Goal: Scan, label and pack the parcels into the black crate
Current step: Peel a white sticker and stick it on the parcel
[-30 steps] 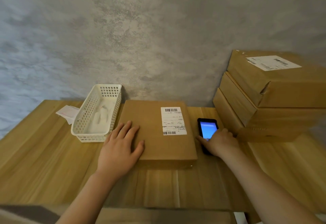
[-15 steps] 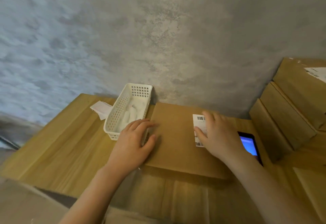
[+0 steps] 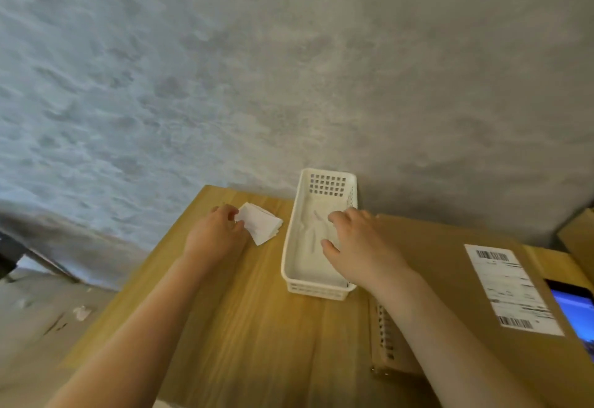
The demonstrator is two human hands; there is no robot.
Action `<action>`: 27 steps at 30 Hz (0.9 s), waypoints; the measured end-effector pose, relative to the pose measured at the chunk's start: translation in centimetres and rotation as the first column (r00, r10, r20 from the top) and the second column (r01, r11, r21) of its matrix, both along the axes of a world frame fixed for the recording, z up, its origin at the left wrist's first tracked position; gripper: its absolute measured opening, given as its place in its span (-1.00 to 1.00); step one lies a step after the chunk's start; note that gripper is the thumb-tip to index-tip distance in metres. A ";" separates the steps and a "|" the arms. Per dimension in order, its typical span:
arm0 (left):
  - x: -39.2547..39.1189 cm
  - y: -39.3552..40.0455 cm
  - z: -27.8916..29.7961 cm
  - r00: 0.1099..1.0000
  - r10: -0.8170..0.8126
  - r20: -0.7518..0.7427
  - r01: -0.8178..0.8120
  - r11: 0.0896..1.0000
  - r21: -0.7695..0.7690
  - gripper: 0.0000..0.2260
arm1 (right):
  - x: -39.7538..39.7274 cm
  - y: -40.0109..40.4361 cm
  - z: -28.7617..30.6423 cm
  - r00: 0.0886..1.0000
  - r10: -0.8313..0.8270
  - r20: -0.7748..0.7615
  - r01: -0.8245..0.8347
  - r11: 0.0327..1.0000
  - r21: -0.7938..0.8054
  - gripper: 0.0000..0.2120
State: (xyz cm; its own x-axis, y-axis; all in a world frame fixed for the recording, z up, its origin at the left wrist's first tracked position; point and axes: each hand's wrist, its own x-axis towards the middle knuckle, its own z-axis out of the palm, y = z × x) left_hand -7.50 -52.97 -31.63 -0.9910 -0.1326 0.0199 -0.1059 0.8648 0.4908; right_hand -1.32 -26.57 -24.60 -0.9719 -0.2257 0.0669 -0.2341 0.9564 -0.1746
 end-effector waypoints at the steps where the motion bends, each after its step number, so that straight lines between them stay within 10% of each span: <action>1: -1.2 -0.5 -0.3 1.000 0.005 0.020 -0.005 1.000 -0.010 -0.65 | -0.2 -0.5 -0.2 1.000 -0.014 0.022 0.015 1.000 -0.017 -0.54; 16: -6.0 -2.6 -2.1 0.998 0.068 -0.011 -0.067 0.995 0.080 -0.82 | -0.1 -1.4 -1.6 0.990 -0.085 0.113 0.088 0.996 -0.021 -0.61; 27: -2.7 -1.4 1.8 0.978 0.091 -0.185 0.003 0.891 0.455 -0.81 | 0.8 -0.7 -0.5 0.995 -0.074 0.064 0.090 0.953 -0.290 -0.70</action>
